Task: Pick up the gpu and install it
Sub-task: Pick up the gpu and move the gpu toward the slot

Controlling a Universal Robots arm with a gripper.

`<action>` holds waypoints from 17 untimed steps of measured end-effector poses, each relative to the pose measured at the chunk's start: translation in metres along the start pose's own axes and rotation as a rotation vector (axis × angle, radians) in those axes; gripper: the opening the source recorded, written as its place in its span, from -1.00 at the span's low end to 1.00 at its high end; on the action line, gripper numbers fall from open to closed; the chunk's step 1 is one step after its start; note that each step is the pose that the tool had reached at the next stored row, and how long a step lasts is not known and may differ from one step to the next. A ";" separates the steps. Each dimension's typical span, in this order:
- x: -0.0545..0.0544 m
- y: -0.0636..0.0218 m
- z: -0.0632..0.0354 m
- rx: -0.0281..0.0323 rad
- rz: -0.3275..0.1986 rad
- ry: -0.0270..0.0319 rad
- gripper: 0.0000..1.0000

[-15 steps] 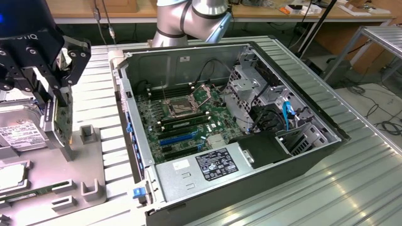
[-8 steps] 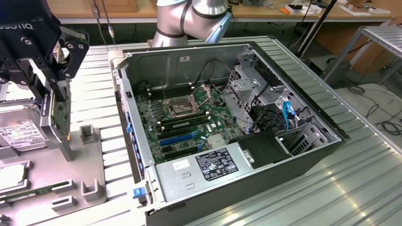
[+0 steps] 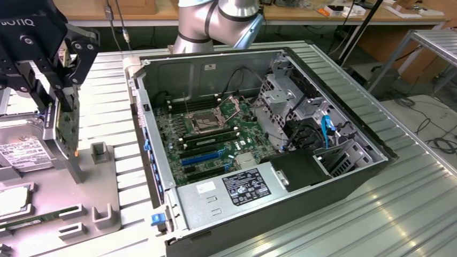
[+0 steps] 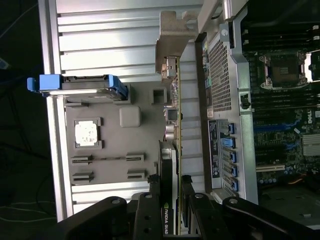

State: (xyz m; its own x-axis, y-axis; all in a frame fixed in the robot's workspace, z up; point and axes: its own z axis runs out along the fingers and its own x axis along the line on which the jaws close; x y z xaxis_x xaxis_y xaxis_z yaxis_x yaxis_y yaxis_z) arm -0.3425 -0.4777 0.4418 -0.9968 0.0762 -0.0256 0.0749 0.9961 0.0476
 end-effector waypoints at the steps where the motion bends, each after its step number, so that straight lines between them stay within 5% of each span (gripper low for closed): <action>1: 0.000 0.0000 0.0000 0.0000 0.000 0.0000 -0.47; 17: -0.004 0.0003 0.0001 0.0000 0.000 0.0000 -0.47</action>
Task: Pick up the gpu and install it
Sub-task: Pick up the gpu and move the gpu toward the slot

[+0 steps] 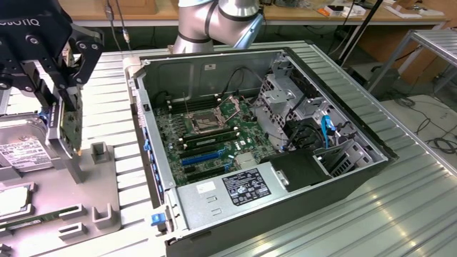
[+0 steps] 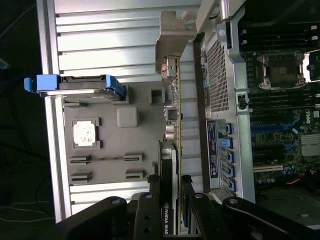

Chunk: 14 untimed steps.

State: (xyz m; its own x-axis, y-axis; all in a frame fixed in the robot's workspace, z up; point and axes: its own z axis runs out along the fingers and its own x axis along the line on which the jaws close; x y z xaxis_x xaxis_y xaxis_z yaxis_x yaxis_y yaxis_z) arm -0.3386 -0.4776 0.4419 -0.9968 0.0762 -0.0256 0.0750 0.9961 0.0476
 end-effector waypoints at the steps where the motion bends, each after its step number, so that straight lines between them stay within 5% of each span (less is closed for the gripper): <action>1: -0.001 0.0000 0.0000 0.0001 0.000 0.0001 -0.47; 14: -0.005 0.0004 0.0002 0.0000 0.000 0.0000 -0.47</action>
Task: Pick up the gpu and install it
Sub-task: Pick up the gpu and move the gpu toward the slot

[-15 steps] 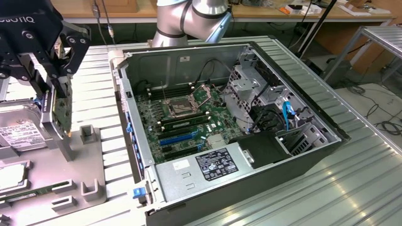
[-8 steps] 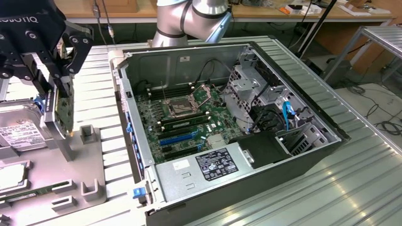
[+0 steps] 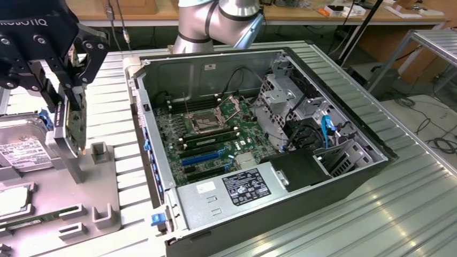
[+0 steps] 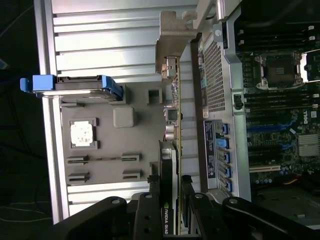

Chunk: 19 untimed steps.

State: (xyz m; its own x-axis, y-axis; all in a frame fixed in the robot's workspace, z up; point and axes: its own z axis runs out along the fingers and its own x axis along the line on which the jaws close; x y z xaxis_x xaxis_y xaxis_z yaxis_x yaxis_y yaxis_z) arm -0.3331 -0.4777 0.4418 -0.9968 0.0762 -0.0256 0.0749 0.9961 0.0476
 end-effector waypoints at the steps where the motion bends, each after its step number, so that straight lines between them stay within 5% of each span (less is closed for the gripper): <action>1: -0.001 0.0001 0.0000 0.0001 0.000 0.0000 -0.47; 19: -0.006 0.0005 0.0002 0.0000 0.000 0.0000 -0.47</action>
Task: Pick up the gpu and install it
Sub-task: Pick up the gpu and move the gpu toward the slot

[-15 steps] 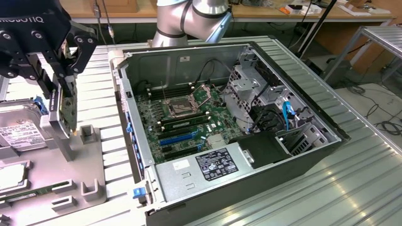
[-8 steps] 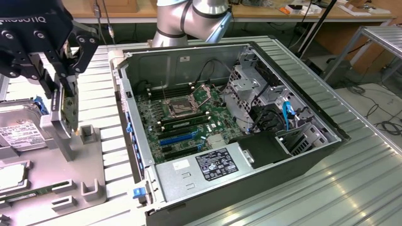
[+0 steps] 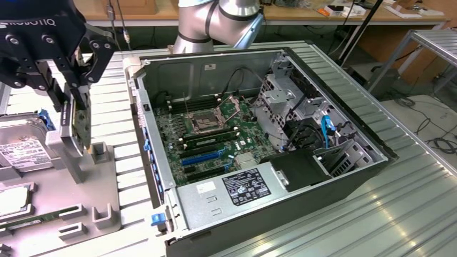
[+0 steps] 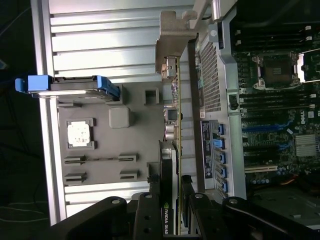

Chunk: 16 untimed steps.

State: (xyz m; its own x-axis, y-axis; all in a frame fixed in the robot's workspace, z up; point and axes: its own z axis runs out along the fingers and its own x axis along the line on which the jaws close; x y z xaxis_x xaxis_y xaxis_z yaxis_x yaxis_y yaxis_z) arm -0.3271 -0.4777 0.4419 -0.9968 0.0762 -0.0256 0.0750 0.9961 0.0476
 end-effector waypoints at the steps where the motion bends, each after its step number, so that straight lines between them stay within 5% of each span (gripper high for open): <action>1: 0.000 0.0000 0.0000 0.0001 0.000 0.0000 -0.47; 16: -0.006 0.0005 0.0001 0.0001 0.000 0.0001 -0.47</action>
State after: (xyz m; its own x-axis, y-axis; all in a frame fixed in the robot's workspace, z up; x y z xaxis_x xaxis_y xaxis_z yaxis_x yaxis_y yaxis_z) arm -0.3214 -0.4776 0.4419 -0.9968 0.0762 -0.0255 0.0749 0.9961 0.0475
